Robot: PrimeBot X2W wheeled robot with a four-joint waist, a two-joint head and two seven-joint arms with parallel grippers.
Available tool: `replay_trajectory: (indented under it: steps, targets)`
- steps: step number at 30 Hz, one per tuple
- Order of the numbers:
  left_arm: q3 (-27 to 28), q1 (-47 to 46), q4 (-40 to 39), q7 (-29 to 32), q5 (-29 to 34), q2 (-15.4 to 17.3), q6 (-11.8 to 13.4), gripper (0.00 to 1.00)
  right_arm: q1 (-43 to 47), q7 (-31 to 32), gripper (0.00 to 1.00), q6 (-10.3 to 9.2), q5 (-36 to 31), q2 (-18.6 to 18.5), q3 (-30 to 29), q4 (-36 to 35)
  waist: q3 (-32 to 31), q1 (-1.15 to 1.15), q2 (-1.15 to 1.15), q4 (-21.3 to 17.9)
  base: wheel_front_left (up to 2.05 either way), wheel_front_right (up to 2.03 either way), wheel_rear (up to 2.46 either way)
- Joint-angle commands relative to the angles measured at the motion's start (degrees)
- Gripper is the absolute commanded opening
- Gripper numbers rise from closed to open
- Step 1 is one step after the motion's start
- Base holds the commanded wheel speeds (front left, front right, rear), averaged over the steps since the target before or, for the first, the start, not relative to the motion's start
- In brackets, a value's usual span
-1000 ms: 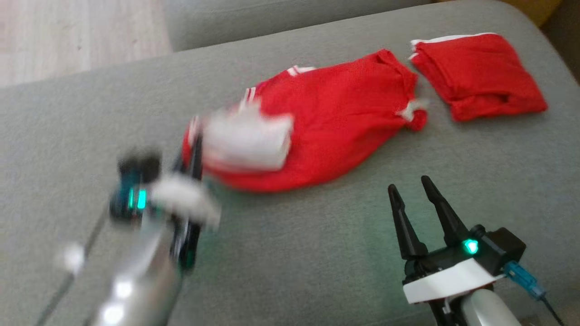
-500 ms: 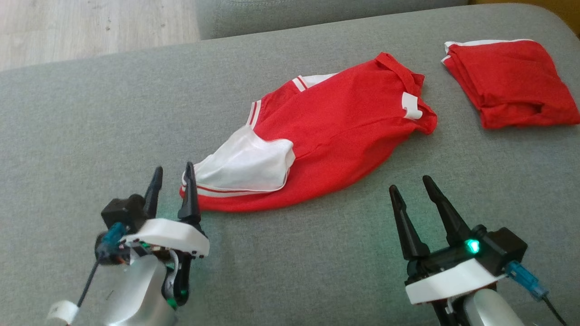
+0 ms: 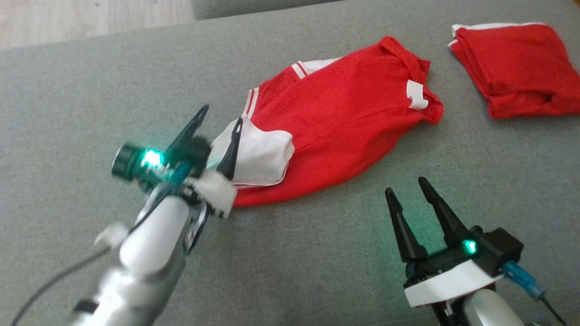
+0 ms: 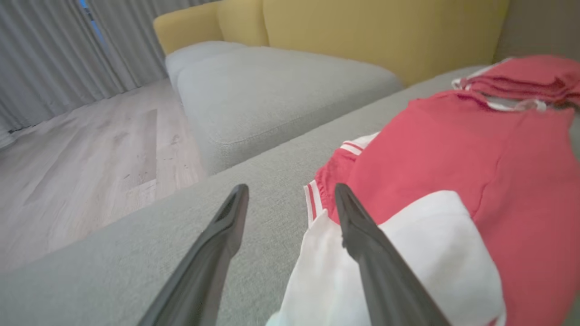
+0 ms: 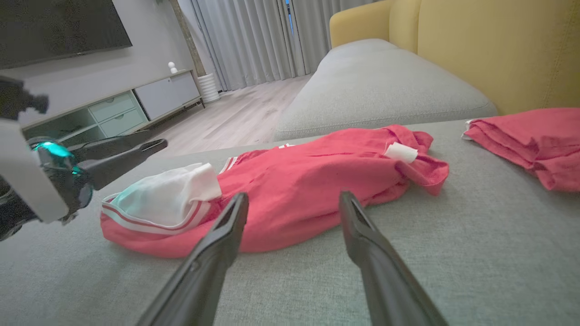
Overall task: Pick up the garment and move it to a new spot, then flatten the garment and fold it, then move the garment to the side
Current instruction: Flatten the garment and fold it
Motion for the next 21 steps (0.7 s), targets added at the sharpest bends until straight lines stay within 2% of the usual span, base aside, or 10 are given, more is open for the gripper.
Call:
replay_trajectory:
  steps: [1, 5, 9, 13, 18, 19, 20, 21]
  targets:
    - [0.31, -4.73, 0.36, 2.13, 1.77, 0.97, -0.53, 1.00, -2.03, -0.36, 1.00, -0.05, 0.22, -0.76, 1.47, -1.83, 1.01, 0.00, 0.00, -0.31, 0.00, 0.00, 0.00]
    - [-3.64, -10.81, 5.40, 8.68, 5.56, 0.33, -1.63, 1.00, -2.61, -0.36, 1.00, -0.05, 0.45, -1.41, 1.67, -1.71, 2.40, 0.00, 0.00, -0.57, 0.00, 0.00, 0.00]
    - [-5.67, -14.30, 8.88, 13.65, 6.61, -0.85, -3.05, 1.00, -2.78, -0.36, 1.00, -0.05, 0.50, -1.85, 1.89, -1.62, 3.15, 0.00, 0.00, -0.70, 0.00, 0.00, 0.00]
    - [-6.64, -15.69, 11.00, 16.15, 6.65, -1.50, -3.87, 1.00, -2.62, -0.36, 1.00, -0.05, 0.50, -2.02, 2.20, -1.65, 3.37, 0.00, 0.00, -0.74, 0.00, 0.00, 0.00]
    - [-6.81, -15.86, 12.80, 16.44, 5.67, -1.86, -4.65, 1.00, -2.45, -0.36, 1.00, -0.05, 0.41, -2.07, 2.59, -1.48, 3.24, 0.00, 0.00, -0.66, 0.00, 0.00, 0.00]
    - [-6.79, -15.82, 13.08, 16.40, 5.24, -2.02, -5.11, 0.97, -2.44, -0.36, 1.00, -0.05, 0.40, -2.09, 2.67, -1.45, 3.19, 0.00, 0.00, -0.62, 0.00, 0.00, 0.00]
    - [-6.74, -15.77, 13.29, 16.25, 4.77, -2.19, -5.55, 0.82, -2.42, -0.36, 1.00, -0.05, 0.40, -2.14, 2.72, -1.44, 3.15, 0.00, 0.00, -0.59, 0.00, 0.00, 0.00]
    - [-6.67, -15.74, 13.40, 15.88, 4.36, -2.35, -5.85, 0.56, -2.41, -0.36, 1.00, -0.05, 0.40, -2.19, 2.77, -1.43, 3.10, 0.00, 0.00, -0.55, 0.00, 0.00, 0.00]
